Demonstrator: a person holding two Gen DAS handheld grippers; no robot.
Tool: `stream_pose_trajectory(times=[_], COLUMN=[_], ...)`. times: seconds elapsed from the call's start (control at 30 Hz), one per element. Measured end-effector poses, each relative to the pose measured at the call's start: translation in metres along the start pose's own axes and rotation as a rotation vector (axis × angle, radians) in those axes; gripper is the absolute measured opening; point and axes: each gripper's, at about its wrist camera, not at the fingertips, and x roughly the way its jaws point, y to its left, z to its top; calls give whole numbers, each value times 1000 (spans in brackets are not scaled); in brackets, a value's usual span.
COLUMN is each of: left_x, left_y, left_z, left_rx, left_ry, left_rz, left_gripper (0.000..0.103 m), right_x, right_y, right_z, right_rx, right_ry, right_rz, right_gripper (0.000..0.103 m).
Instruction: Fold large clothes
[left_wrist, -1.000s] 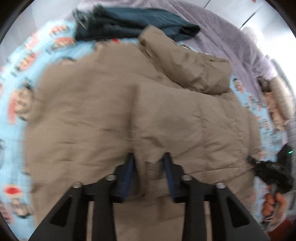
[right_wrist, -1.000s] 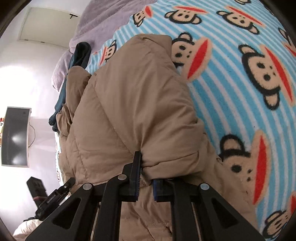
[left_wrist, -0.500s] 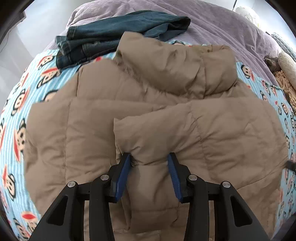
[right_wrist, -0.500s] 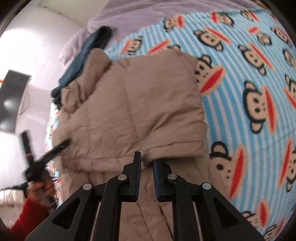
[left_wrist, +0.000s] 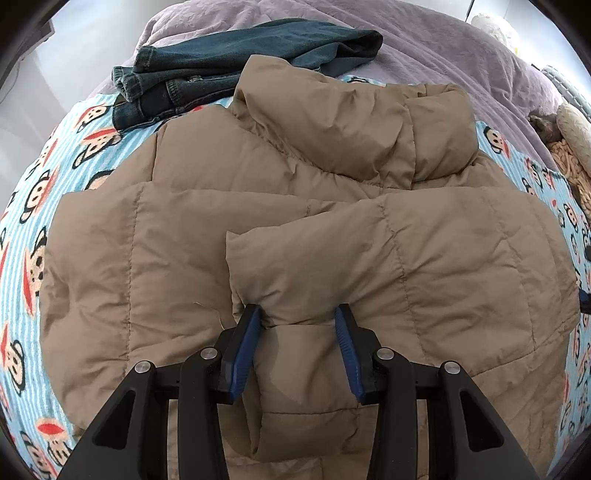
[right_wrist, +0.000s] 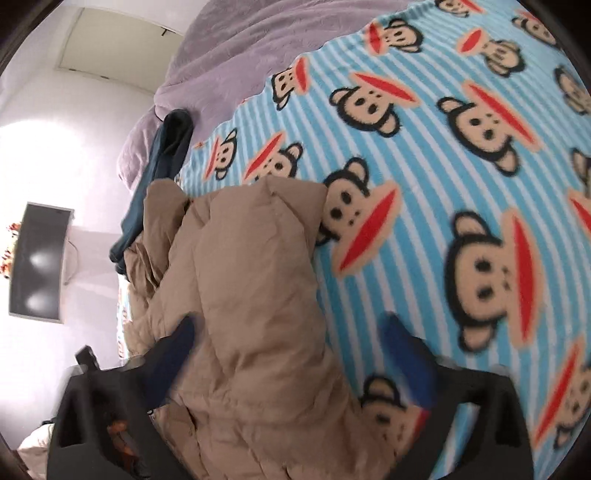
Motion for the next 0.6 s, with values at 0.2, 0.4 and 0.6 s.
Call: stream_pose_trajectory(times=[0.2, 0.4, 0.6], left_x=[2, 6, 11], left_y=[-1, -2, -2], left_z=[1, 1, 2], left_rx=[2, 7, 8], left_ry=[7, 5, -5], left_rz=[9, 10, 6], left_gripper=[44, 44, 45], right_x=[38, 52, 64], right_y=[-3, 6, 32], right_z=[29, 46, 33], right_rx=[74, -41, -255], right_ry=[99, 99, 19], right_rz=[85, -135, -364], right_gripper=[103, 103, 102])
